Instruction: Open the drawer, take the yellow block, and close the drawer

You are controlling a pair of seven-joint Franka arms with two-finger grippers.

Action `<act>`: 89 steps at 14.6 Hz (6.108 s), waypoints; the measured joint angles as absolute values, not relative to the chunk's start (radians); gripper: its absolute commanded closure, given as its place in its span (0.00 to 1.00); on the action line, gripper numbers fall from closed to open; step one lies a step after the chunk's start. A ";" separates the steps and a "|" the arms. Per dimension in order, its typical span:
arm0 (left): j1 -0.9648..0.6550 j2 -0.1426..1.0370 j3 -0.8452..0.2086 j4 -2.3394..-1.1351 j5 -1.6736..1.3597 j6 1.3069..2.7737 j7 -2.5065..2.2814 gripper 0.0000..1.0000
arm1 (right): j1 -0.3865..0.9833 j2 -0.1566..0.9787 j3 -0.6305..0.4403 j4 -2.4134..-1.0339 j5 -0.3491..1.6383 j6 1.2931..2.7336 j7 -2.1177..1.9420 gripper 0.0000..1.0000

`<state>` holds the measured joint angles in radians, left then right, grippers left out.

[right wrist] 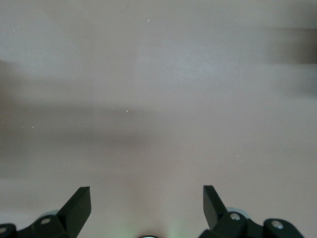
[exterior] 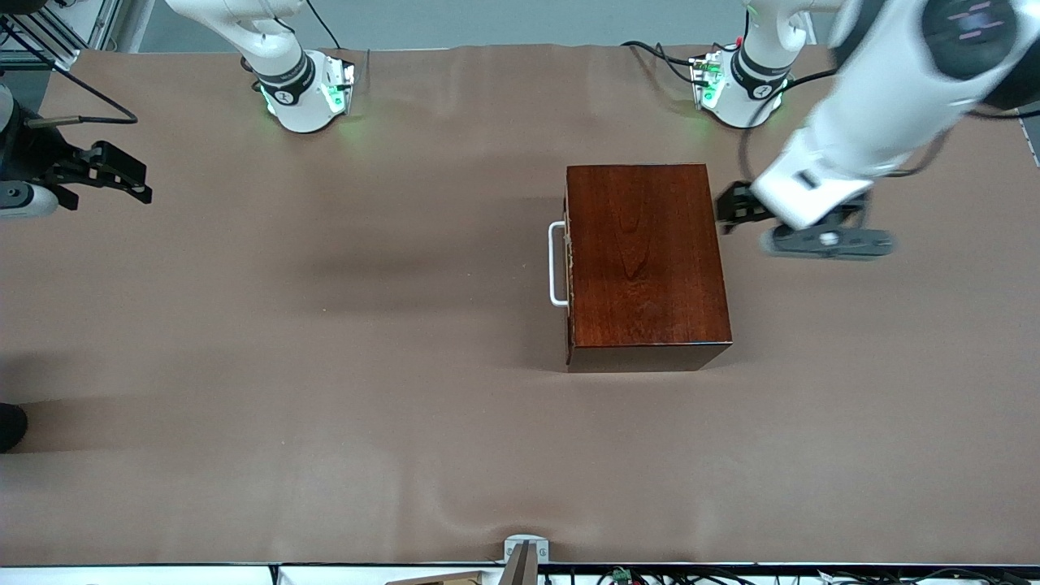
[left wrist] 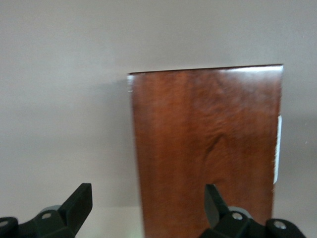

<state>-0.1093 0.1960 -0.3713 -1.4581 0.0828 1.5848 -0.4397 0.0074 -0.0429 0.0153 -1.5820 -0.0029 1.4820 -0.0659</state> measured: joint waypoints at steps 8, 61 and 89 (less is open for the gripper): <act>-0.425 0.463 -0.317 -1.315 0.251 1.716 -0.643 0.00 | 0.007 -0.043 0.015 -1.581 -0.003 1.482 -0.066 0.00; -0.996 0.820 0.059 -1.227 0.273 2.187 -1.312 0.00 | 0.010 -0.031 0.026 -1.566 0.002 1.505 -0.066 0.00; -0.788 0.332 0.076 -1.186 0.291 1.455 -0.775 0.00 | 0.039 0.063 0.033 -1.539 0.017 1.501 0.255 0.00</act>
